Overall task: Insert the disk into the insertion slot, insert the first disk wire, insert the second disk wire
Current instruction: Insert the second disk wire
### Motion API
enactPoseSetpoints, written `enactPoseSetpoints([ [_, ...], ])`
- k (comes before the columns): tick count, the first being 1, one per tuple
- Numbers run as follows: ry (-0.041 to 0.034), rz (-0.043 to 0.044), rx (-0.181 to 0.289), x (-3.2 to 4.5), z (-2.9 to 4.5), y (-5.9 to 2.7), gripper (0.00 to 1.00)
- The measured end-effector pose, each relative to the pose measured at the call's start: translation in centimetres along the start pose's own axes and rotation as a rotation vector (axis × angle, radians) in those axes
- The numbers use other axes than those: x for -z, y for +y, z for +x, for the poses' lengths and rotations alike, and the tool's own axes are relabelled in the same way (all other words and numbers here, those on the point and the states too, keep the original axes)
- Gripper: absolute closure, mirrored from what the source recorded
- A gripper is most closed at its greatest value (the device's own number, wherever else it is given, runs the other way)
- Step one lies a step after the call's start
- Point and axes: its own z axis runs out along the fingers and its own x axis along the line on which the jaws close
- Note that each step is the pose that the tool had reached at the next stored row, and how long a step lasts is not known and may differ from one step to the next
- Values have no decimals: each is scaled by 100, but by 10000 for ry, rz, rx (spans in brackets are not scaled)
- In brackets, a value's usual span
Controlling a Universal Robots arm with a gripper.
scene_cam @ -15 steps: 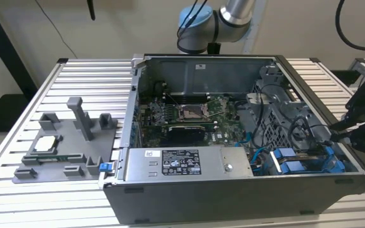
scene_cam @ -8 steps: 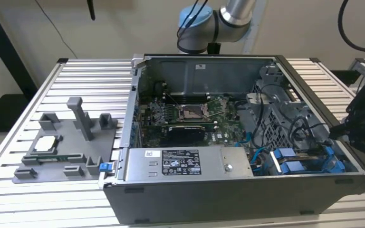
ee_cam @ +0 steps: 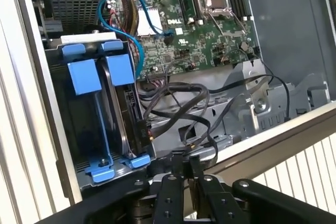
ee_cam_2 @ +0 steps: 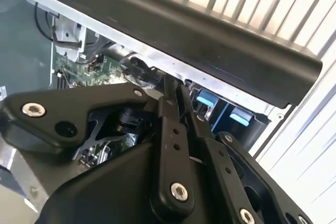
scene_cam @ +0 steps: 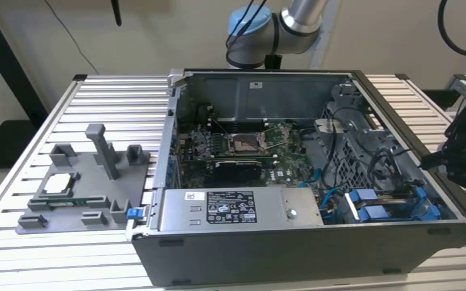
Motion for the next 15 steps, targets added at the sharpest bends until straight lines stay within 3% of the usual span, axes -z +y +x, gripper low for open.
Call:
enactPoseSetpoints([
  [4,-87,-168,-73,13,3,40,100],
  [11,-99,-487,-233,19,27,149,100],
  [15,-104,-614,-297,45,30,216,100],
])
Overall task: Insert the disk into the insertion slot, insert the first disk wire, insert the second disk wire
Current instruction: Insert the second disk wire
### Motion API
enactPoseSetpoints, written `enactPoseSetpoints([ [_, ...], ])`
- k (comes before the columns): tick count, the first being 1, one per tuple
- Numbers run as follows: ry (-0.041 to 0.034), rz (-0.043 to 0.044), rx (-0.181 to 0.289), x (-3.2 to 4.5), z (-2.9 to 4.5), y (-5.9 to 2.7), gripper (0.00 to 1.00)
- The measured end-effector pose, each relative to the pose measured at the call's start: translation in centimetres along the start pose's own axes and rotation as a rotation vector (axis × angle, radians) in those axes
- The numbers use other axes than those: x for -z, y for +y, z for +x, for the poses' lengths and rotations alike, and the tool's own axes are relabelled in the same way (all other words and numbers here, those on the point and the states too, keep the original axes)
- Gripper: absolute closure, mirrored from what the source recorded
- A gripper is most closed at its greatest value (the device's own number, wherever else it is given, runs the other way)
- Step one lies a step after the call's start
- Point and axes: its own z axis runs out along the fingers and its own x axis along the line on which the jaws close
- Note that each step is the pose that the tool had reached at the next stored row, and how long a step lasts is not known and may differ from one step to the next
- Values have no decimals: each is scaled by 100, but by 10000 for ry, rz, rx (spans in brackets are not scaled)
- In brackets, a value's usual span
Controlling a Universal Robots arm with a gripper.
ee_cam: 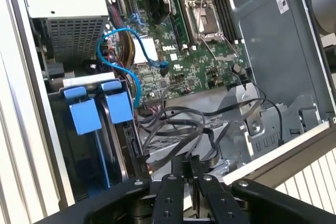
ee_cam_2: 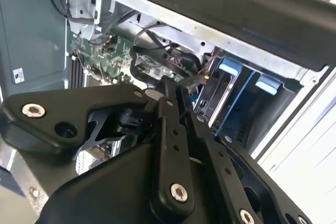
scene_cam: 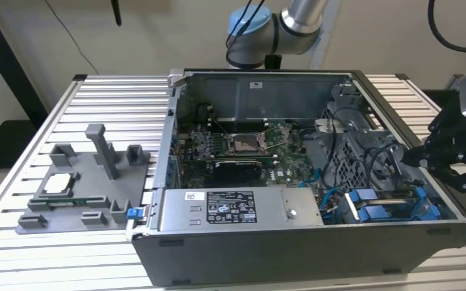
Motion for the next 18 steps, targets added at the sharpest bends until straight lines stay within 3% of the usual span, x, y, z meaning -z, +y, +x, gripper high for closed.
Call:
enactPoseSetpoints([
  [8,7,-58,-32,10,47,210,100],
  [13,100,-36,-23,-6,102,395,100],
  [18,100,-34,-10,-8,107,411,100],
])
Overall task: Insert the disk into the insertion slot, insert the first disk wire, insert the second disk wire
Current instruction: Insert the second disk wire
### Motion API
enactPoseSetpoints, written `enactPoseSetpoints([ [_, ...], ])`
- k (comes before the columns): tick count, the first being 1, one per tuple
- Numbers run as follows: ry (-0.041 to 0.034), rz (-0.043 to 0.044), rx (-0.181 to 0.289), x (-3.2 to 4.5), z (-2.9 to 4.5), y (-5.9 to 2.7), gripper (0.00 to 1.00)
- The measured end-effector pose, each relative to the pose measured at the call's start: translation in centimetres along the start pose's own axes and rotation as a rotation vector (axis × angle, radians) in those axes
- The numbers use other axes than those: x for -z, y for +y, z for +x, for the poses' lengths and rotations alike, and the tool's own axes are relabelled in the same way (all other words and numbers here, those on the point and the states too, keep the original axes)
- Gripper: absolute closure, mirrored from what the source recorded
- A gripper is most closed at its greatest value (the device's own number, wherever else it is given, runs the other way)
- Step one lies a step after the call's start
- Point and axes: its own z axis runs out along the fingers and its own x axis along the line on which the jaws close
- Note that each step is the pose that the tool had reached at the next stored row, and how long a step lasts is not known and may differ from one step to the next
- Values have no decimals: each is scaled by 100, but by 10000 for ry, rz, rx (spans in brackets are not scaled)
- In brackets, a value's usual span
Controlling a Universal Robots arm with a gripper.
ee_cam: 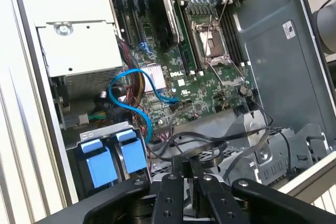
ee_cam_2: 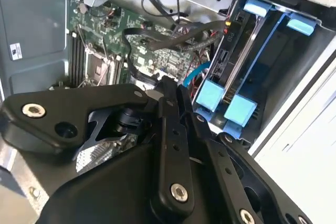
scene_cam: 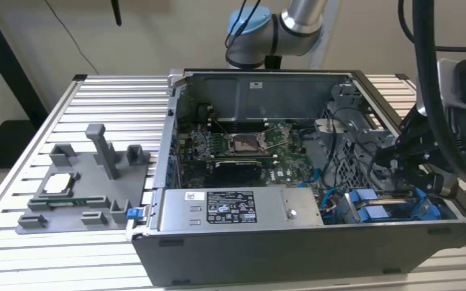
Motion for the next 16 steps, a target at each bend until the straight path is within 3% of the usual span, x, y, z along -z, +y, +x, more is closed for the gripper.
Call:
enactPoseSetpoints([
  [1,31,7,1,1,-1,1,100],
  [2,160,43,-6,1,0,2,100],
  [9,1354,383,-78,-24,-27,20,100],
  [12,1697,512,-81,-73,-87,33,100],
  [16,2067,680,-30,-134,-154,48,100],
])
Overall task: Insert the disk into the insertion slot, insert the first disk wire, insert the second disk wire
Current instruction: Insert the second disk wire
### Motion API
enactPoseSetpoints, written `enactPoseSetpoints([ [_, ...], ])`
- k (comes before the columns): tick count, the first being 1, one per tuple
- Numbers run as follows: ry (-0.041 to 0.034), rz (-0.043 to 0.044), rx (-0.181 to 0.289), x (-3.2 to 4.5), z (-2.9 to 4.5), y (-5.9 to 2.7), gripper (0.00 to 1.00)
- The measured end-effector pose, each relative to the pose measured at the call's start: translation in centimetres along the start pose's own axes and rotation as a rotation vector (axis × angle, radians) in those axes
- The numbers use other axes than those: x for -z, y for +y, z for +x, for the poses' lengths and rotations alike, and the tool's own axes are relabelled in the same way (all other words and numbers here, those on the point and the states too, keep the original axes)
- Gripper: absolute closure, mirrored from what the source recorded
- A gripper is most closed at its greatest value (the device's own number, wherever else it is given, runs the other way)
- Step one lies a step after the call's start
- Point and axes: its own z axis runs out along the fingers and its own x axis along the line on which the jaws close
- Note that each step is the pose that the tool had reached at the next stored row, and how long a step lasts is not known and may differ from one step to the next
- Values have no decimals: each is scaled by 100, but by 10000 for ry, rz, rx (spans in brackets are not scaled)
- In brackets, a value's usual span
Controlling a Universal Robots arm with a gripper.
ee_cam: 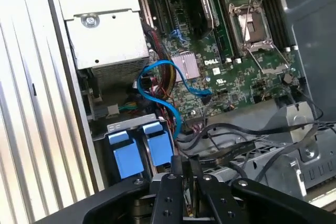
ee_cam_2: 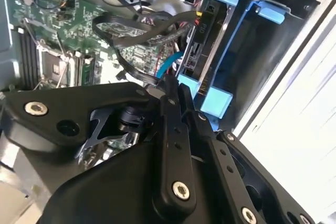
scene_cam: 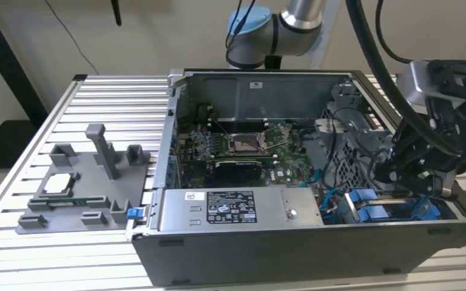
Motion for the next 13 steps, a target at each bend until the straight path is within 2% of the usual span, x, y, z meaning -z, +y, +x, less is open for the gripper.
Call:
enactPoseSetpoints([
  [2,214,49,76,-9,-8,2,100],
  [4,383,93,200,-17,-14,3,100],
  [6,457,180,375,-25,-20,3,100],
  [10,531,476,802,-43,-32,5,100],
  [13,683,671,1053,-49,-37,6,100],
])
